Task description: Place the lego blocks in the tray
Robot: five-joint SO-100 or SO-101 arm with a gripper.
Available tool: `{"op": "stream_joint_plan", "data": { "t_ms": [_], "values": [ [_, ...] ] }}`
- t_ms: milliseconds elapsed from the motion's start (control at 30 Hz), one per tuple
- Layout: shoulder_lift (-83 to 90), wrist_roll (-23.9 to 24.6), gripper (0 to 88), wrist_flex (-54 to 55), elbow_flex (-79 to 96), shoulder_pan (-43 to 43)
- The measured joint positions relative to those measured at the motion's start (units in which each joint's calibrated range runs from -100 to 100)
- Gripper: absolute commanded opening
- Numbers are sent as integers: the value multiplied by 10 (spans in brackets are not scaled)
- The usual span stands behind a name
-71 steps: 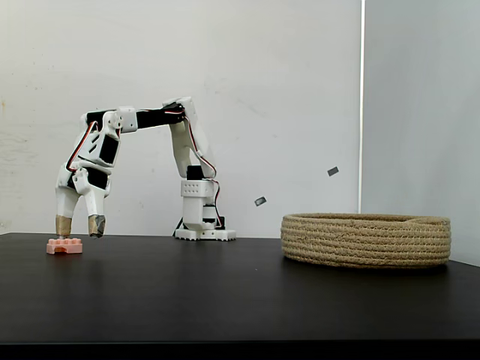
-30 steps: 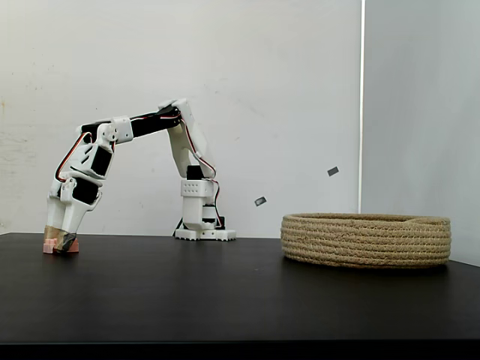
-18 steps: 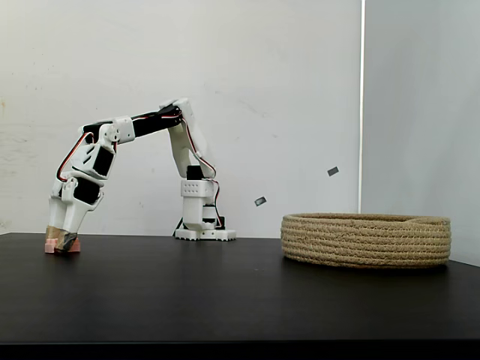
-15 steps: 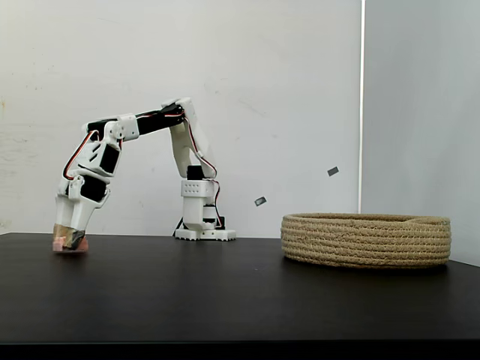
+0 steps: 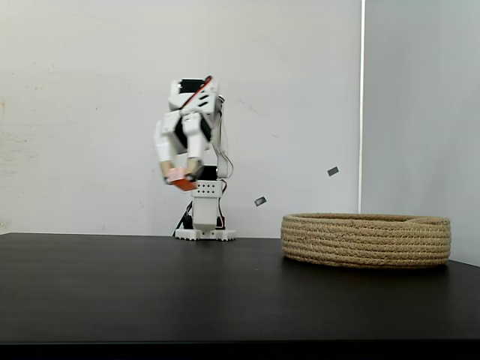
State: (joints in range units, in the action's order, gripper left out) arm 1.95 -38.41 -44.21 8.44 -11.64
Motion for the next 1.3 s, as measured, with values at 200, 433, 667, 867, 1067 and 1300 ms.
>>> {"op": "stream_joint_plan", "data": {
  "t_ms": [200,433,667,867,1067,1300],
  "values": [
    [75,15,0,66,107,156],
    [112,34,5,104,168,279],
    [112,42,361,123,171,336],
    [134,42,333,123,183,315],
    [219,41,0,123,276,237],
    [385,4,0,124,488,107]
  ]
}}
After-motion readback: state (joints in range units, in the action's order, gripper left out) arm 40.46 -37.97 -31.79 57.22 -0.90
